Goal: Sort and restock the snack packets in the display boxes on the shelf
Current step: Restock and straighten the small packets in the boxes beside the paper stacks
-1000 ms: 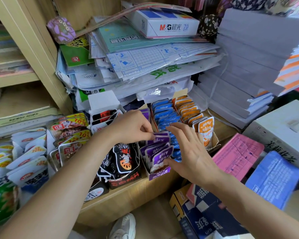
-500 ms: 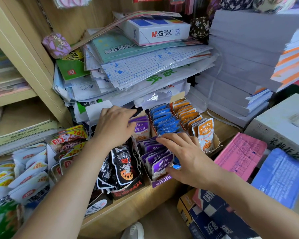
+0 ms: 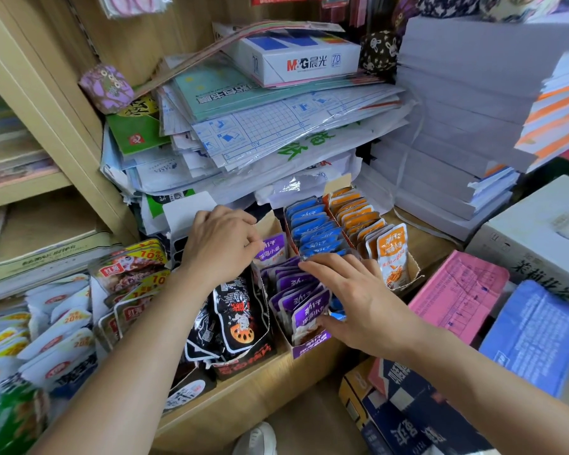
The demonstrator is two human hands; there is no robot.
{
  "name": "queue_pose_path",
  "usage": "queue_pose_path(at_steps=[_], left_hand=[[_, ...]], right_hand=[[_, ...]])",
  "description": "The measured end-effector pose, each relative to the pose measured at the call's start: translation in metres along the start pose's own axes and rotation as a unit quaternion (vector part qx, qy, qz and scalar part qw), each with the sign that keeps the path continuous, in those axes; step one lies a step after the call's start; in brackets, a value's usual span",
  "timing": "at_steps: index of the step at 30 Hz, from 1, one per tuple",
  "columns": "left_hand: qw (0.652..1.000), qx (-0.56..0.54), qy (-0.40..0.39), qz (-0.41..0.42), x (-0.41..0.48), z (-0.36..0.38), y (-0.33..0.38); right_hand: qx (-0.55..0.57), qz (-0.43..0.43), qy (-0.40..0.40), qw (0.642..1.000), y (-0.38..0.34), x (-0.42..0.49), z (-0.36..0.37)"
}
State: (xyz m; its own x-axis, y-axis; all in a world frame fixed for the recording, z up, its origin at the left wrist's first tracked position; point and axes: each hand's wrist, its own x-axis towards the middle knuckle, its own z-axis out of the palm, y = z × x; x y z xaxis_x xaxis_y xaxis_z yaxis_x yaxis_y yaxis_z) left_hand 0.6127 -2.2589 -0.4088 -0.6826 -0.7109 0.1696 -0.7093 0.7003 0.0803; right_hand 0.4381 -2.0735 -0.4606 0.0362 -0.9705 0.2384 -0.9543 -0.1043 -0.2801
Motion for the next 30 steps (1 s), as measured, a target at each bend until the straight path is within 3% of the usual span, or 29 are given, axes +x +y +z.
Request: queue_pose_path(at_steps=[5,11,15,18,21,25,30], left_hand=[[0.997,-0.077,0.023,-0.008,0.003,-0.004,-0.004],[0.999,-0.025,-0.028,-0.010,0.002,0.003,-0.001],[0.996,-0.086,0.021,-0.015,0.002,0.001,-0.003],[0.992,-0.121,0.032,-0.015,0.001,0.001,-0.005],[0.996,-0.090,0.020,-0.003,-0.002,0.003,-0.005],[0.995,-0.069,0.074,-0.003,-0.002,0.006,-0.006],[0.997,-0.061,0.052,0.003,-0.003,0.009,-0.011]], right_hand=[[-0.009,0.017,0.027,0.999,-0.003,0.001,0.003],[-0.005,0.032,0.026,0.999,-0.007,0.002,0.009],[-0.017,0.017,0.067,0.997,-0.008,0.003,0.011],[-0.003,-0.007,0.056,0.998,-0.004,0.001,0.011],[0.036,0.000,0.065,0.997,0.002,-0.001,0.010],[0.043,-0.011,0.121,0.992,0.006,-0.003,0.006],[-0.034,-0.061,0.045,0.997,0.001,-0.009,0.016]])
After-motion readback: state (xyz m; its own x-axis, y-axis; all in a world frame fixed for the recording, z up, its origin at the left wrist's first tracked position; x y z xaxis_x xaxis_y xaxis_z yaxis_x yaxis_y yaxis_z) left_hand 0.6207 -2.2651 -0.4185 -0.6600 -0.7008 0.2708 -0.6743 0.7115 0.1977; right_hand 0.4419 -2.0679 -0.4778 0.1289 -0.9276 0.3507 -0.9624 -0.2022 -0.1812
